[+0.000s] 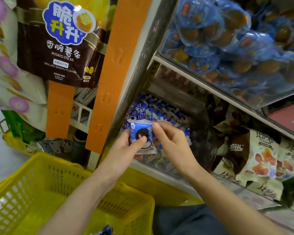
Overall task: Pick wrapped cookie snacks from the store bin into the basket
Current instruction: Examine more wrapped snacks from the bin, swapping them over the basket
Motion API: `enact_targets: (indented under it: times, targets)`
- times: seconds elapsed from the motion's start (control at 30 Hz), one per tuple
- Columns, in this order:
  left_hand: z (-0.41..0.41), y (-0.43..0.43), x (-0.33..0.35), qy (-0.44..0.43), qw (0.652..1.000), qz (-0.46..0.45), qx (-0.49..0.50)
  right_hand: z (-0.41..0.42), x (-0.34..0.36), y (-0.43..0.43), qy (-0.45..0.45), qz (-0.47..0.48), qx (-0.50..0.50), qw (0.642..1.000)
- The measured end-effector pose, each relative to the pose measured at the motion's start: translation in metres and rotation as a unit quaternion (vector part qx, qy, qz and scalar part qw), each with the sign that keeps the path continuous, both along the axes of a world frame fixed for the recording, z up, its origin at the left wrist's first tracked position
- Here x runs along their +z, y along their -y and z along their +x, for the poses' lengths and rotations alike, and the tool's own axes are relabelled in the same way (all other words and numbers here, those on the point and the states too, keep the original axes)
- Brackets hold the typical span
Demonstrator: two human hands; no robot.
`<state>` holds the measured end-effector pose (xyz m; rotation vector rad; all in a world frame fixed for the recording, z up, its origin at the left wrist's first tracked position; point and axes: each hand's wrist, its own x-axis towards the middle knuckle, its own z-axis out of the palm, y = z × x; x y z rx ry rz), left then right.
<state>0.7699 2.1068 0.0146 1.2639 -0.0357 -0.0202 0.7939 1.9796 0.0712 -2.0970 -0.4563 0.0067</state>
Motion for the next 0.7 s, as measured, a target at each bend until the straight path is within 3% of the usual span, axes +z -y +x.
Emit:
enact_targets:
  times: [0.1,0.3,0.53,0.7]
  targets:
    - [-0.005,-0.002,0.001,0.009,1.000,0.023,-0.008,-0.004,-0.004,0.001,-0.011,0.056,-0.022,0.998]
    - [-0.017,0.001,-0.011,-0.021,0.997,0.077,0.013,0.000,-0.017,-0.005,-0.091,0.077,-0.029,0.993]
    - [-0.029,-0.009,-0.021,-0.060,0.987,0.020,0.149,-0.006,-0.039,-0.019,-0.049,0.068,0.049,0.995]
    - [-0.033,-0.014,-0.028,-0.061,0.984,0.007,0.169,-0.006,-0.047,-0.022,-0.038,0.048,0.093,0.994]
